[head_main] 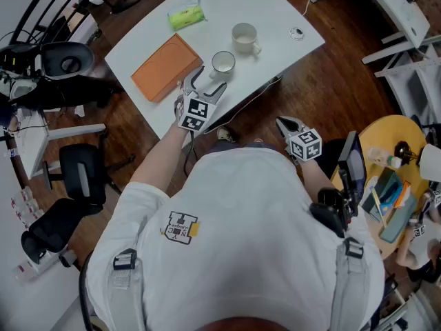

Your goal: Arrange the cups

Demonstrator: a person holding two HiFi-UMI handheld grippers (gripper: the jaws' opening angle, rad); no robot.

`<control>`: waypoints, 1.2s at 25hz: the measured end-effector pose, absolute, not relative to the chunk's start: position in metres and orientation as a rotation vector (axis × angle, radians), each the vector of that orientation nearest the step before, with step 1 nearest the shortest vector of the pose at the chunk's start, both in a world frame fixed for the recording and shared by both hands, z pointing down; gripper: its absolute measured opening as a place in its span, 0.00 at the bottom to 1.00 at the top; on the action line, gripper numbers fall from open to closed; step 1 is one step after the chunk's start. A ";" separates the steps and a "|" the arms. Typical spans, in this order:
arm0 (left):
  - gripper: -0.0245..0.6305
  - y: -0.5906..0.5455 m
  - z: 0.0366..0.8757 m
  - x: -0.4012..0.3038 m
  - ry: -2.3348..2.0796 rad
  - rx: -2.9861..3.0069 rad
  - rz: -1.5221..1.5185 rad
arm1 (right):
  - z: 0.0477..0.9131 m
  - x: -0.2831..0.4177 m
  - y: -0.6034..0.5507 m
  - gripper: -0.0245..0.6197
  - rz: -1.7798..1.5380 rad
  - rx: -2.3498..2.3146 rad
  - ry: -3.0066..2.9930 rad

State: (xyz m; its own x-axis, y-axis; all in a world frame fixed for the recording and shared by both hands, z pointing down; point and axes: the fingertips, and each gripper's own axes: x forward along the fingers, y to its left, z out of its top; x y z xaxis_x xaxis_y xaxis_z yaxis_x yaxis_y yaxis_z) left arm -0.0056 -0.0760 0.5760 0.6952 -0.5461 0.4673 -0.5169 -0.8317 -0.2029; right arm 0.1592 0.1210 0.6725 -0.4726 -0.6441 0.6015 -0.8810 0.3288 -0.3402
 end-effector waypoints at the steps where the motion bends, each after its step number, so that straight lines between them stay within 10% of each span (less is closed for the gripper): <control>1: 0.59 -0.085 0.576 -0.001 0.865 -2.841 -0.816 | 0.668 0.156 0.117 0.04 0.907 1.362 -2.242; 30: 0.67 -0.104 0.597 0.004 1.090 -2.918 -0.892 | 0.569 0.057 -0.070 0.04 0.394 0.610 -2.670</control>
